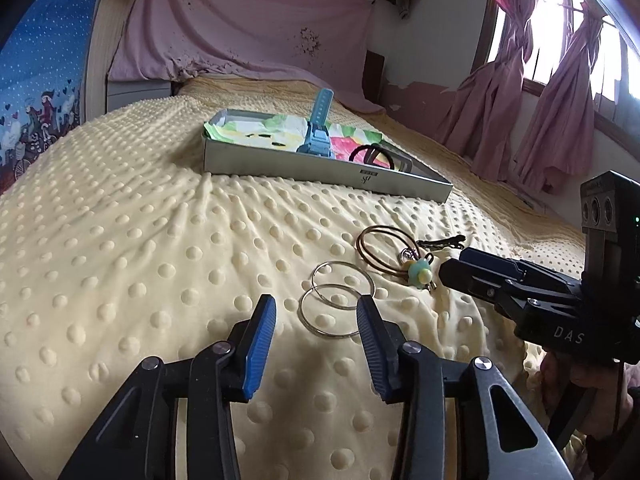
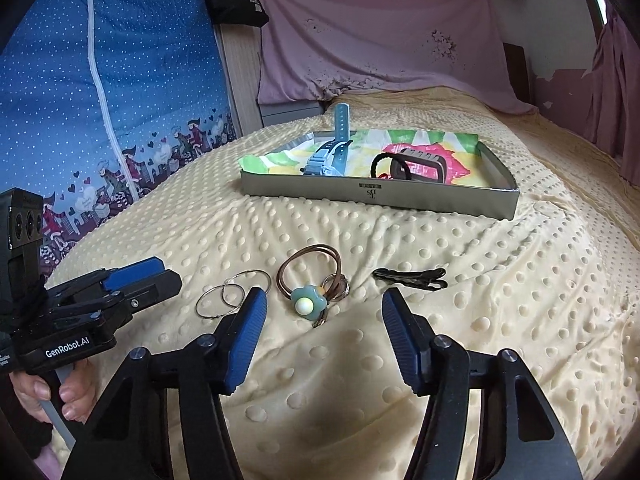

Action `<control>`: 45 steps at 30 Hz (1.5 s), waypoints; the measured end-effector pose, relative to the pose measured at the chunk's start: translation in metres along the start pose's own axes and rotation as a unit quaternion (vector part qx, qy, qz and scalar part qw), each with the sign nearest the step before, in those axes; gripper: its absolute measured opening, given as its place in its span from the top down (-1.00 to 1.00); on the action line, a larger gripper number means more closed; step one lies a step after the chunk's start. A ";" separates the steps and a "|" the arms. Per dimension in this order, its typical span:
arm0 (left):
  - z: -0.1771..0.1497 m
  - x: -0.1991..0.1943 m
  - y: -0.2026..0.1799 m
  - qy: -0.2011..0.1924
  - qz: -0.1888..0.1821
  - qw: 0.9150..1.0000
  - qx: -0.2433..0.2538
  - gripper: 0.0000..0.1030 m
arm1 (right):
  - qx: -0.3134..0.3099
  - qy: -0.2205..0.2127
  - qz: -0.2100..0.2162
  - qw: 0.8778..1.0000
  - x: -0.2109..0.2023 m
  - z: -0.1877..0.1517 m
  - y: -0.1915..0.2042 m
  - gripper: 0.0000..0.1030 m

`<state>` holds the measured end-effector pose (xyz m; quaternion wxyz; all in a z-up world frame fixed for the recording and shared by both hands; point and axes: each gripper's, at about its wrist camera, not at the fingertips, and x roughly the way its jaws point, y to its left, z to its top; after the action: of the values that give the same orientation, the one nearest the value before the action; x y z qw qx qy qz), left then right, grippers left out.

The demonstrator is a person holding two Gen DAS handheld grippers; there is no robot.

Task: Organize jewelry
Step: 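Grasp silver hoop rings with left tool while right tool grasps brown flower hair tie, then carry hoop rings and hair tie into tray with both tools, release both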

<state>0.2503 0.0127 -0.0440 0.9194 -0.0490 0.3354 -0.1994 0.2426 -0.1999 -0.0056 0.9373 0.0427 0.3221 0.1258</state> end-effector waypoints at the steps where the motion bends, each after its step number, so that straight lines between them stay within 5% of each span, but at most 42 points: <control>1: -0.001 0.004 0.001 0.010 -0.002 1.000 -0.003 0.23 | 0.003 0.004 0.004 1.000 0.003 0.000 -0.001 -0.03; 6: -0.002 0.017 0.005 0.038 -0.014 0.999 -0.015 0.23 | 0.009 0.021 0.017 1.000 0.018 0.000 -0.004 -0.03; 15: -0.004 0.021 0.011 0.037 -0.034 0.998 -0.034 0.79 | 0.001 0.054 0.021 0.998 0.045 0.003 0.001 -0.02; 22: -0.004 0.017 0.009 0.024 -0.038 0.999 -0.029 0.93 | -0.009 0.064 0.016 0.998 0.051 0.002 0.006 0.14; 26: -0.003 0.013 0.008 0.015 -0.034 0.999 -0.025 0.93 | -0.011 0.064 0.012 0.998 0.051 0.002 0.007 0.46; 37: 0.010 -0.016 -0.011 -0.006 -0.015 1.000 0.000 0.93 | 0.013 0.010 0.023 1.000 0.020 -0.002 -0.002 0.53; 45: 0.053 -0.023 -0.026 -0.019 -0.011 1.000 0.010 0.93 | 0.037 -0.047 0.030 0.998 -0.010 0.005 -0.013 0.53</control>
<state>0.2589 -0.0043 0.0167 0.9237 -0.0473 0.3156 -0.2119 0.2408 -0.2155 0.0021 0.9449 0.0929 0.2809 0.1400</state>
